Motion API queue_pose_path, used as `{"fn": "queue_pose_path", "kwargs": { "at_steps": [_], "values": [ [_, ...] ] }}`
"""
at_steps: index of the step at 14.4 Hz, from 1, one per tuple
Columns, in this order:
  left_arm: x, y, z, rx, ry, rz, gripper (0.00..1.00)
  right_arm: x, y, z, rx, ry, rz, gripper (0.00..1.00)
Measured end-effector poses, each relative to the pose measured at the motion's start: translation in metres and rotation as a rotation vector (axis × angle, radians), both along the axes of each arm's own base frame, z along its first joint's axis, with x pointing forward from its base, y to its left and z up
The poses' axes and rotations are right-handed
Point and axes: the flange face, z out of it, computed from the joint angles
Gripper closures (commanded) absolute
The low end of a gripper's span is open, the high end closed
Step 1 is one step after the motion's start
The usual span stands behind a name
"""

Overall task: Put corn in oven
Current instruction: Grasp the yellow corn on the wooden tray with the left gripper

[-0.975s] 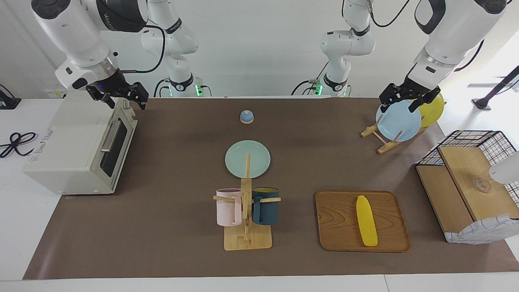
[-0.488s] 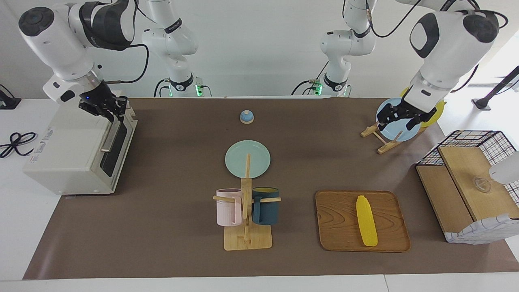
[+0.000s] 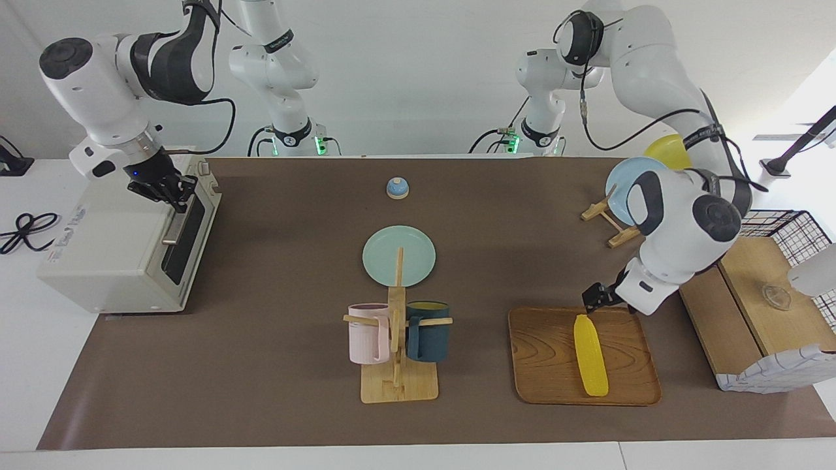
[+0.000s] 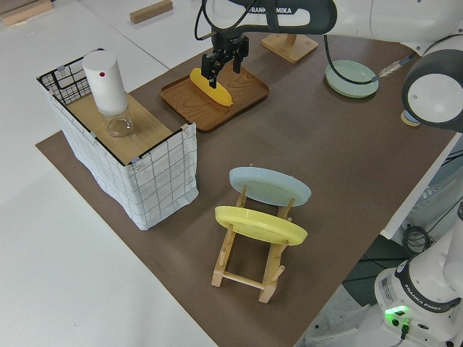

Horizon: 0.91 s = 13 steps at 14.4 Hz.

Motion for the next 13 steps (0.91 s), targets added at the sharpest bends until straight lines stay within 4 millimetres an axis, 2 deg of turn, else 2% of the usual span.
{"fn": "queue_pose_path", "kwargs": {
  "at_steps": [1, 3, 7, 8, 9, 10, 11, 13],
  "values": [
    [0.010, -0.005, -0.013, -0.014, -0.017, 0.000, 0.00, 0.002, -0.003, -0.006, 0.000, 0.001, -0.003, 1.00],
    [0.019, -0.008, -0.022, -0.038, -0.048, 0.008, 0.00, 0.005, -0.007, -0.014, 0.002, 0.012, -0.011, 1.00],
    [0.028, -0.012, -0.046, -0.047, -0.093, 0.003, 0.00, 0.007, -0.015, -0.022, -0.037, 0.016, -0.002, 1.00],
    [0.028, -0.012, -0.051, -0.046, -0.093, -0.009, 0.03, 0.008, -0.013, -0.022, -0.045, 0.017, 0.006, 1.00],
    [0.029, -0.012, -0.052, -0.045, -0.097, -0.018, 0.25, 0.008, -0.012, -0.022, -0.051, 0.019, 0.010, 1.00],
    [0.029, -0.013, -0.052, -0.038, -0.102, -0.031, 0.67, 0.008, -0.012, -0.022, -0.053, 0.020, 0.012, 1.00],
    [0.029, -0.015, -0.052, -0.030, -0.104, -0.041, 1.00, 0.008, -0.012, -0.023, -0.054, 0.020, 0.013, 1.00],
    [0.028, -0.020, -0.052, -0.025, -0.105, -0.053, 1.00, 0.008, -0.010, -0.024, -0.056, 0.021, 0.017, 1.00]
  ]
}}
